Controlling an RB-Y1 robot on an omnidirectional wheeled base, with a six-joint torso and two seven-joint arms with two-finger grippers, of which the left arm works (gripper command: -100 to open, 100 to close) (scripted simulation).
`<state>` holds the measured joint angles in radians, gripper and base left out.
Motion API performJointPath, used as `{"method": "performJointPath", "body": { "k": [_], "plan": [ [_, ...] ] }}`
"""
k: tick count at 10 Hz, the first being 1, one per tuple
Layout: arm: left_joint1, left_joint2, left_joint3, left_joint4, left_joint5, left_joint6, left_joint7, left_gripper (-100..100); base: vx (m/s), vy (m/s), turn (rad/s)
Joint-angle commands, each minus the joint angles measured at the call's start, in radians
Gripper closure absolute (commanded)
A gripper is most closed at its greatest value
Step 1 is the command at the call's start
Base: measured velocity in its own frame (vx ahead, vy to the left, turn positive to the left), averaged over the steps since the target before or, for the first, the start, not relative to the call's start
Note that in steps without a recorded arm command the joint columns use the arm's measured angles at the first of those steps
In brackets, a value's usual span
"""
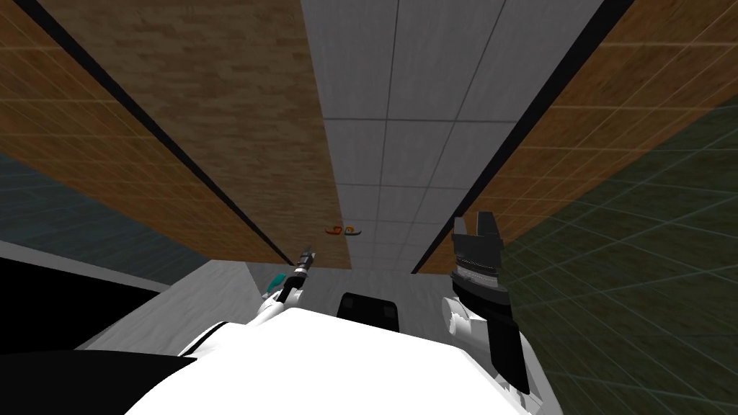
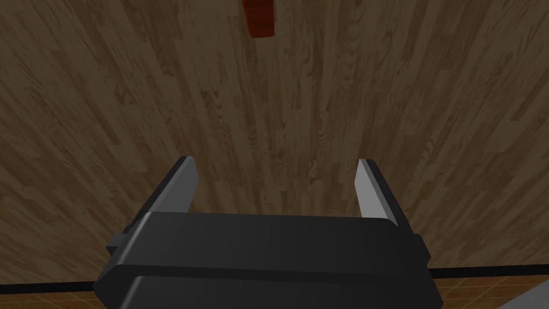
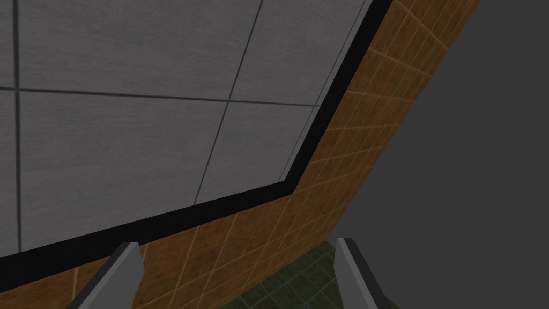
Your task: Pull the door open
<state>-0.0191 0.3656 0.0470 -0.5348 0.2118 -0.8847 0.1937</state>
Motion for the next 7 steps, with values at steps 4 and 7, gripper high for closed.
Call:
{"method": "performJointPath", "body": {
  "k": [4, 7],
  "plan": [
    [0.011, 0.004, 0.003, -0.025, 0.002, -0.011, 0.018, -100, 0.186, 0.077, -0.12],
    [-0.004, -0.019, -0.015, -0.046, -0.008, -0.013, 0.018, -100, 0.194, -0.038, -0.144]
  ]
}}
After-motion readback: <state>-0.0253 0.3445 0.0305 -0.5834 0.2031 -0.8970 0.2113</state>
